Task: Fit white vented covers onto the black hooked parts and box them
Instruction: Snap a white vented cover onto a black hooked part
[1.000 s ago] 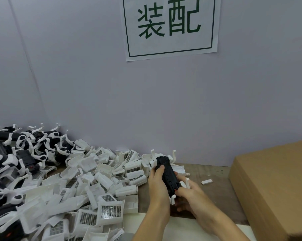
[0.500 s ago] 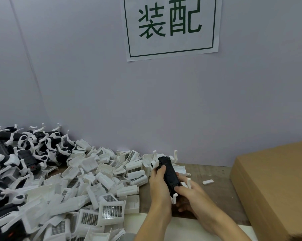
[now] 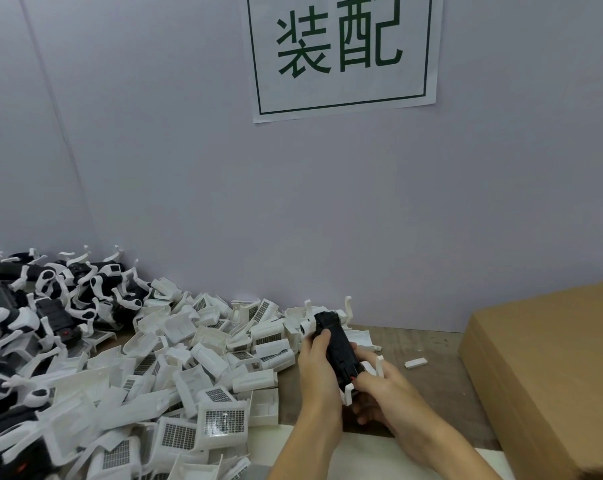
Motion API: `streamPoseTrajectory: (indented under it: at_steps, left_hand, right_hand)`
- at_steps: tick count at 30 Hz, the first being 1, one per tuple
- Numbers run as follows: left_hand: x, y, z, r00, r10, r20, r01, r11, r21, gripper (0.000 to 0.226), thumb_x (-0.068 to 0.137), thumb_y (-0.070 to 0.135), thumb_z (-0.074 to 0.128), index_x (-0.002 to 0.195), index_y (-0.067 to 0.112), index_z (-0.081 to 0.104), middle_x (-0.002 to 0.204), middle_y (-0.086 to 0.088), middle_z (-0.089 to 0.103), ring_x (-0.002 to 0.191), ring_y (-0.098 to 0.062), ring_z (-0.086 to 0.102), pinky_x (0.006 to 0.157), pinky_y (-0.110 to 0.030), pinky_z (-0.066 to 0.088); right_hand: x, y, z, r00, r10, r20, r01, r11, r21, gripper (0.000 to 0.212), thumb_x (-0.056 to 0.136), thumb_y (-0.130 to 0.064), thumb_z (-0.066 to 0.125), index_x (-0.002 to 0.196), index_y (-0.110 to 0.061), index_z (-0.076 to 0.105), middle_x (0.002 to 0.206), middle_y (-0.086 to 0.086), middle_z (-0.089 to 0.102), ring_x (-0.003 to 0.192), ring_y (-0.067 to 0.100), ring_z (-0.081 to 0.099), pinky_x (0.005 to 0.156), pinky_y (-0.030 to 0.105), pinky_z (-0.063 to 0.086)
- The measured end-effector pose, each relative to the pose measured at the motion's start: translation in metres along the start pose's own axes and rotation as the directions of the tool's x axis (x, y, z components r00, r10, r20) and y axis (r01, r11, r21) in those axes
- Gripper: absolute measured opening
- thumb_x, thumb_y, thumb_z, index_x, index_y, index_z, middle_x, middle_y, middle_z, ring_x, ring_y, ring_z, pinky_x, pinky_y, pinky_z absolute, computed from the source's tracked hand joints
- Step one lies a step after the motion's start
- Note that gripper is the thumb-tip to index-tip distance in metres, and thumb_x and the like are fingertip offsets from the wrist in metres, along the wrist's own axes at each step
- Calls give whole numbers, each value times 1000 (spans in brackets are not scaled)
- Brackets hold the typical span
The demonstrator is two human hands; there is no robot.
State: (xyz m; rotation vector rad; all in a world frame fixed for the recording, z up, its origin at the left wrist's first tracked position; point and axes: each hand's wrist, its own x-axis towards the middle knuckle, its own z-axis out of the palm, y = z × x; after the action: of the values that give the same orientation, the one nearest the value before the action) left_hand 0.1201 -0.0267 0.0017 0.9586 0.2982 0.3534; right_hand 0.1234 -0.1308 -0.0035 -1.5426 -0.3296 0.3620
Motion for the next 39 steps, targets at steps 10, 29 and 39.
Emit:
streamPoseTrajectory:
  at_steps: [10, 29, 39]
  left_hand:
    - [6, 6, -5, 979, -183, -91, 155, 955, -254, 40, 97, 29, 55, 125, 2, 63, 97, -21, 66, 84, -34, 63, 67, -38, 52]
    - [-7, 25, -8, 941, -276, 196, 330, 617, -714, 29, 98, 23, 53, 104, -2, 66, 81, -19, 63, 68, -29, 58, 66, -33, 49]
    - [-11, 27, -10, 920, -289, 263, 389, 610, -690, 28, 93, 23, 58, 96, -3, 67, 73, -19, 63, 63, -28, 58, 69, -37, 51]
  right_hand:
    - [-3, -5, 0, 996, -17, 86, 13, 999, 49, 39, 76, -25, 57, 113, -31, 66, 83, 9, 72, 69, 23, 64, 58, 30, 47]
    - [19, -6, -12, 946, -246, -213, -5, 644, -765, 38, 84, 8, 53, 106, -18, 72, 138, -5, 51, 128, 16, 47, 106, 29, 38]
    - [40, -17, 0, 980, -192, -60, 5, 321, -947, 22, 91, -14, 50, 93, -28, 66, 83, -8, 69, 83, 12, 61, 90, 42, 50]
